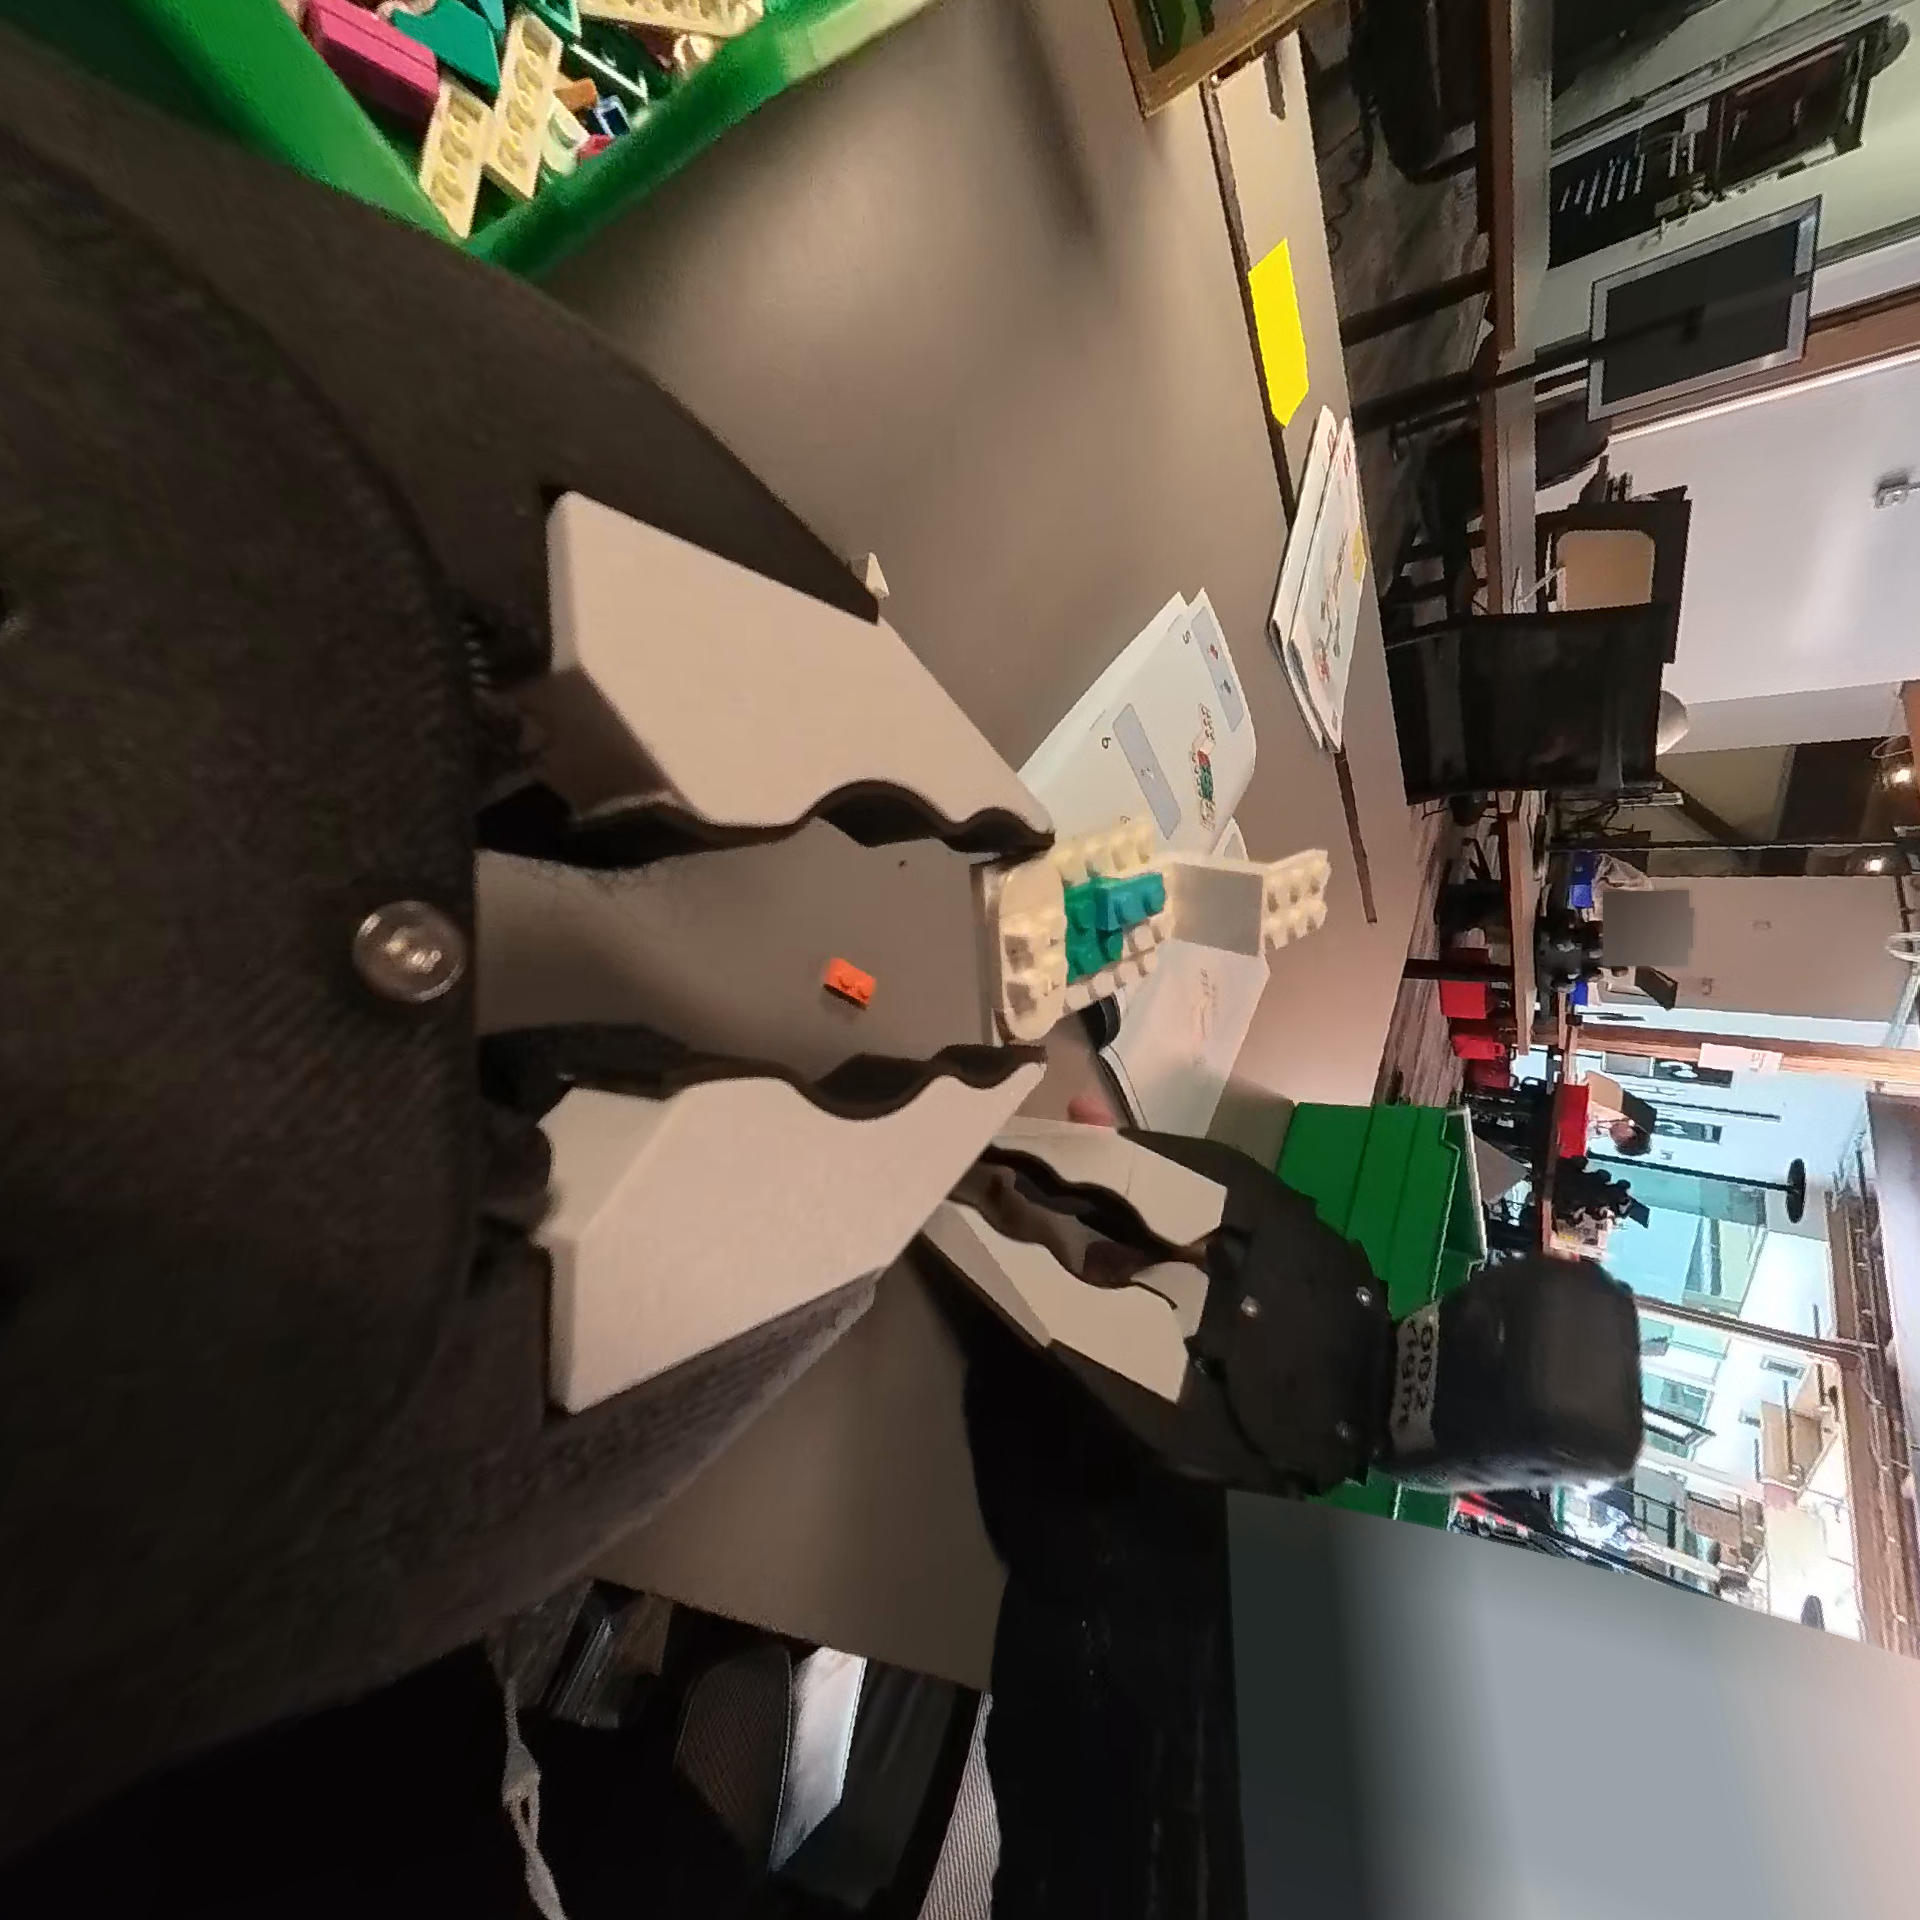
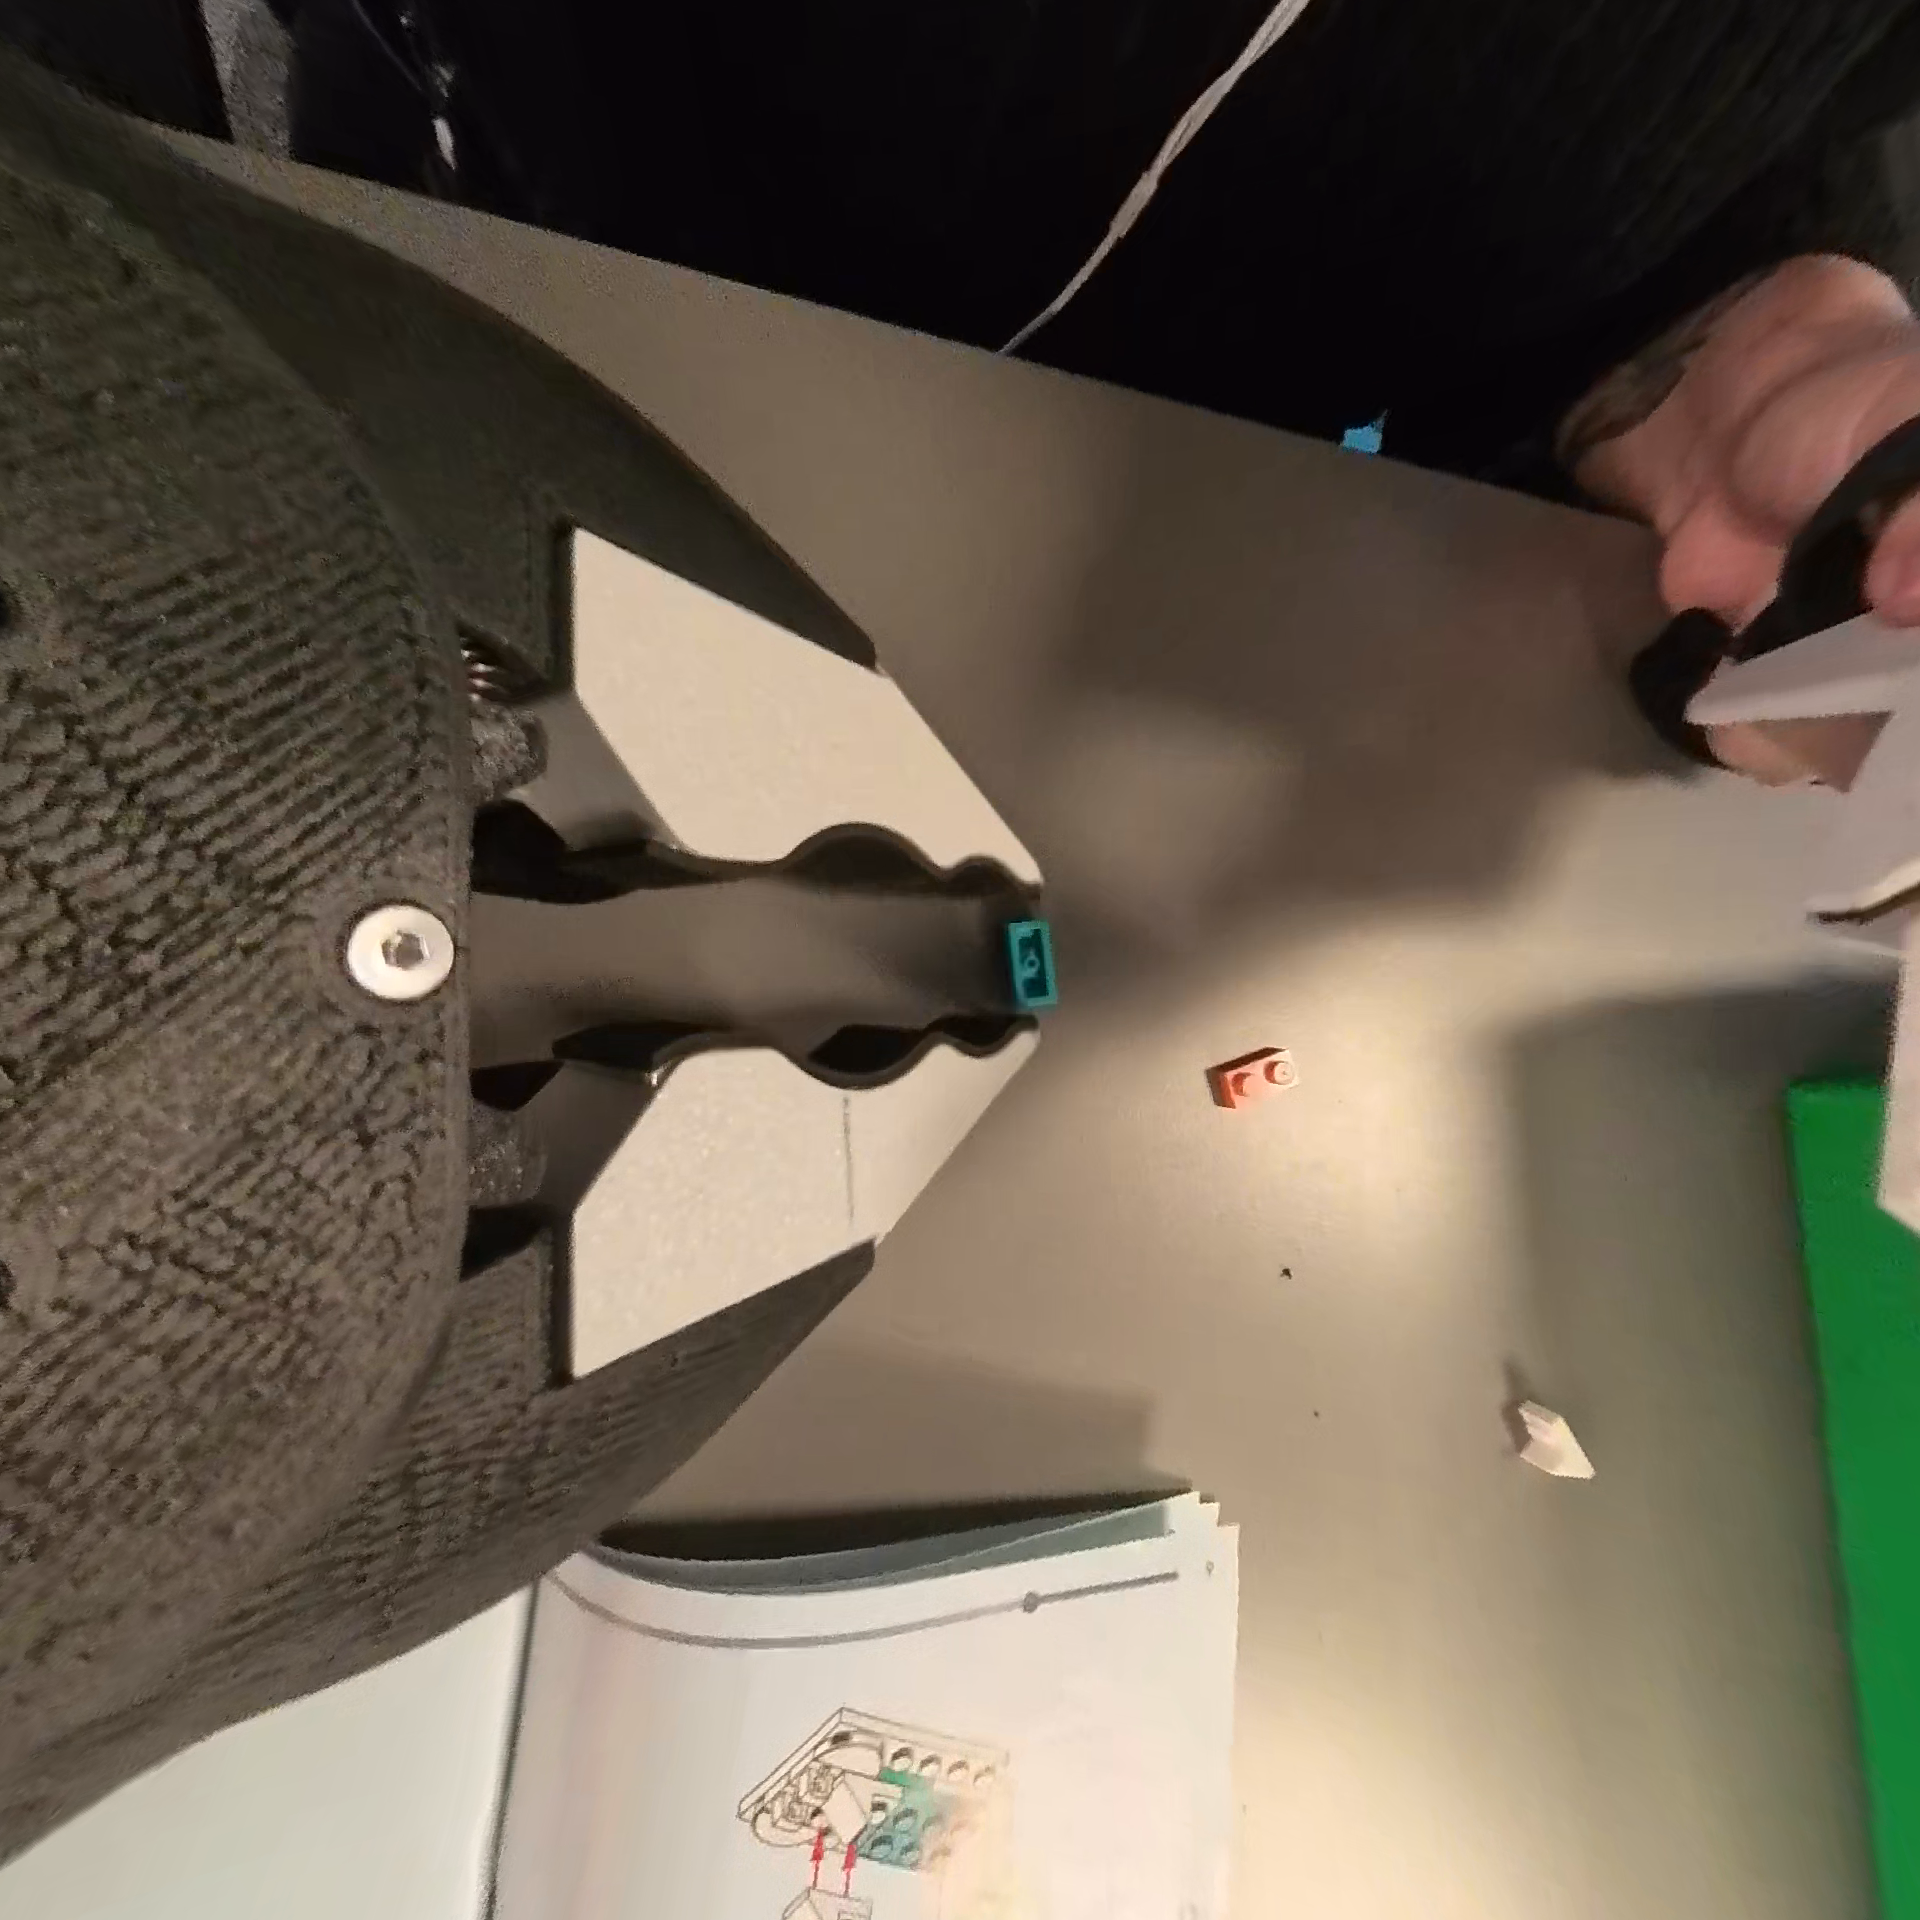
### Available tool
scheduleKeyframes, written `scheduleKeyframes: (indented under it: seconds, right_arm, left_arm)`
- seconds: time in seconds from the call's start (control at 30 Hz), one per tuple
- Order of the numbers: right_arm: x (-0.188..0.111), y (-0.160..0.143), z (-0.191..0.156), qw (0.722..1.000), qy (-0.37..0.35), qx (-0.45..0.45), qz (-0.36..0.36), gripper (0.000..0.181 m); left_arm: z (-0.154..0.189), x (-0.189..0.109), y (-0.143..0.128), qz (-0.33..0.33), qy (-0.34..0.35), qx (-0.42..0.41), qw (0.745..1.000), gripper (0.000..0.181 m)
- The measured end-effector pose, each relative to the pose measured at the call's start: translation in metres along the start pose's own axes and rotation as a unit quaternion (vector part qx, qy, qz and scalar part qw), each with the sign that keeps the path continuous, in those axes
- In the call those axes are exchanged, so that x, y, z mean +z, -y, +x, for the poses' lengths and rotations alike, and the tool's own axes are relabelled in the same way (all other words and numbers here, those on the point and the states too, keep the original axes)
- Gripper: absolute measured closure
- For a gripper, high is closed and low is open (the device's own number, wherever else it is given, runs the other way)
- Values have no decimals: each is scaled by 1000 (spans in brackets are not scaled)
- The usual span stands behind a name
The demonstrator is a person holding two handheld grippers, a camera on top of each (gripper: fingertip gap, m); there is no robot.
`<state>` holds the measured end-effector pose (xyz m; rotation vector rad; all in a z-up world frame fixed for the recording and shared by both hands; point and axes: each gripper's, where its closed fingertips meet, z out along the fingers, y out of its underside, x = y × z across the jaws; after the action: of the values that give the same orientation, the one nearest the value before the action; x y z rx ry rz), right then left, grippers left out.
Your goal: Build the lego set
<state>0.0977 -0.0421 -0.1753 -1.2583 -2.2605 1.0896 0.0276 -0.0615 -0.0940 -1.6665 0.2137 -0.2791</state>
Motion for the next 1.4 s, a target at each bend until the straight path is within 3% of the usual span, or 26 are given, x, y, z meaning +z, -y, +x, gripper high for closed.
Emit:
scheduleKeyframes:
  seconds: [0.1,0.2,0.23,0.3,0.4,0.47,0.63,0.73,0.83,0.9,0.97,1.03,1.1,1.17,1.23,1.3,1.4]
  right_arm:
    - [2,-1,0,999,-15,-34,-20,167]
    - [-6,-3,11,977,-97,-168,-90,167]
    - [-10,-7,17,952,-132,-242,-136,167]
    - [-18,-14,26,864,-179,-405,-242,167]
    - [-20,-23,27,699,-168,-595,-360,167]
    - [-19,-25,23,621,-139,-666,-389,167]
    - [-15,-30,9,499,-52,-767,-399,167]
    - [-10,-29,-2,460,-14,-800,-384,166]
    - [-5,-21,-17,474,-1,-808,-350,145]
    - [-4,-19,-25,501,3,-799,-334,137]
    - [-5,-18,-30,545,-2,-774,-323,136]
    - [-6,-13,-30,633,-27,-713,-300,135]
    - [-8,-5,-27,766,-63,-587,-255,142]
    - [-10,1,-22,895,-92,-387,-201,153]
    - [-11,14,-21,968,-112,-198,-109,156]
    - [-14,24,-18,991,-124,-34,-21,161]
    - [-9,14,-22,983,-140,114,40,158]
  left_arm:
    - [-1,0,1,2,-4,-8,1000,146]
    - [-1,-1,1,4,-5,-10,1000,146]
    - [0,-1,1,4,-6,-9,1000,146]
    - [1,-1,1,3,-7,-6,1000,146]
    - [1,-1,1,3,-5,-1,1000,146]
    - [1,-1,1,6,-3,0,1000,146]
    - [1,-2,2,9,-6,-2,1000,146]
    - [1,-2,2,7,-7,-2,1000,146]
    - [1,-2,2,8,-7,-1,1000,146]
    - [1,-2,2,10,-8,-4,1000,146]
    - [1,-2,2,10,-10,-6,1000,146]
    - [2,-2,2,11,-13,-8,1000,146]
    - [2,-3,3,12,-14,-8,1000,146]
    - [2,-3,3,13,-15,-8,1000,146]
    - [2,-3,3,13,-14,-9,1000,146]
    - [1,-3,3,13,-11,-10,1000,146]
    - [-1,-3,2,11,-4,-12,1000,146]
